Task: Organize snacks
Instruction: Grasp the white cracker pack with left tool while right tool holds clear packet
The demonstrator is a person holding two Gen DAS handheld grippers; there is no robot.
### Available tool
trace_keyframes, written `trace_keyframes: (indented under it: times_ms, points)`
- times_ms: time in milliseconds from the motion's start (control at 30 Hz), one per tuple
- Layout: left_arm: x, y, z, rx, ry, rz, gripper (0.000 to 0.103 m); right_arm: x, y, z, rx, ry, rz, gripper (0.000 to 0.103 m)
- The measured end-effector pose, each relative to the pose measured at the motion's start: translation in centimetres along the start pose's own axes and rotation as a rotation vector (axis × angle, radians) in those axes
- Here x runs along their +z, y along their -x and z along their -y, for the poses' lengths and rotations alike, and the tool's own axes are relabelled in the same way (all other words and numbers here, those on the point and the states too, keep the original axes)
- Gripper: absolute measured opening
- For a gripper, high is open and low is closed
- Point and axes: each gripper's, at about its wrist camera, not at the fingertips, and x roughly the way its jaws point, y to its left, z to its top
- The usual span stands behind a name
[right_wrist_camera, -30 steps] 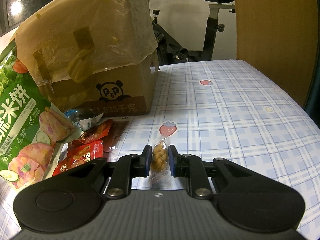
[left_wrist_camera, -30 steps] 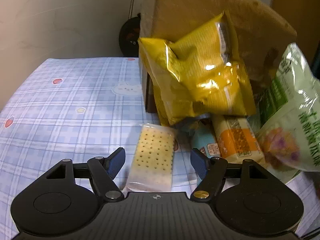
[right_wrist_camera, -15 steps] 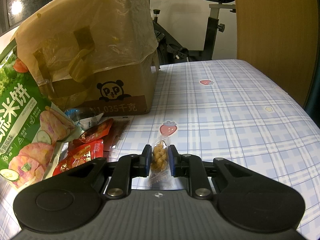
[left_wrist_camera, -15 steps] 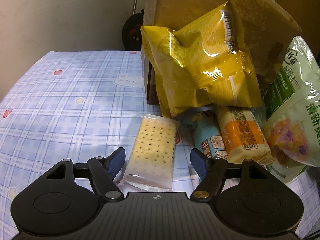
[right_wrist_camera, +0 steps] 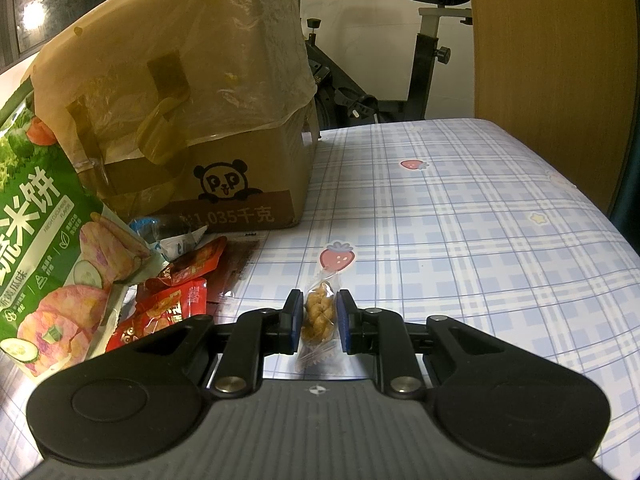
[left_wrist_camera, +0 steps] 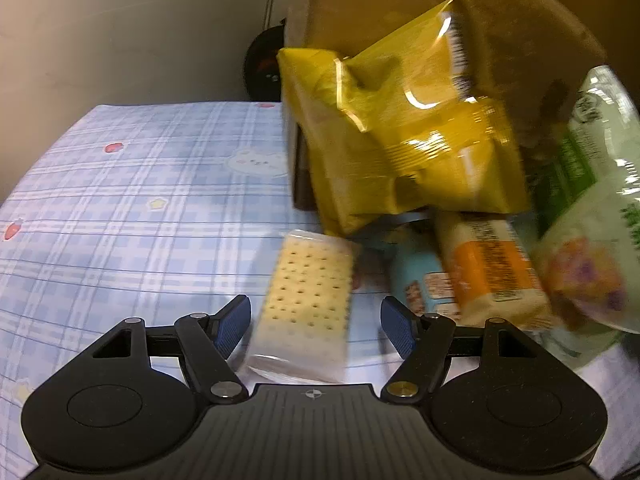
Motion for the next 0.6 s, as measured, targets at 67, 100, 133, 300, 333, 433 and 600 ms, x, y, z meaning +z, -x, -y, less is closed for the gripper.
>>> trace_keyframes:
  times_ms: [67,100,133,300,333,433,600]
  points:
    - [0.2,-0.5,-0.6,0.026,0.021,-0.004,0.074,0.0,0.0,0.0,0.000,0.000,0.000,0.020]
    - [0.3,-0.8,-1.0,0.030,0.042,-0.004,0.074,0.0,0.0,0.0,0.000,0.000,0.000,0.020]
    - [0.5,-1.0,-1.5,0.026,0.061,-0.005,0.074,0.0,0.0,0.0,0.000,0.000,0.000,0.020]
    - [0.5,-1.4,-1.4,0.015,0.045,0.022,0.065,0.0,0.0,0.0,-0.001,0.003,-0.001,0.020]
    - [0.4,-1.3,-1.3,-0.002,0.034,0.028,0.050,0.0,0.0,0.0,-0.001,0.004,-0.001,0.020]
    - [0.4,-1.2,-0.7,-0.014,0.020,0.028,0.050,0.0,0.0,0.0,-0.004,0.009,-0.002,0.020]
    - [0.0,-0.7,-1.0,-0.026,0.041,0.031,0.050,0.0,0.0,0.0,-0.009,0.021,-0.005,0.020]
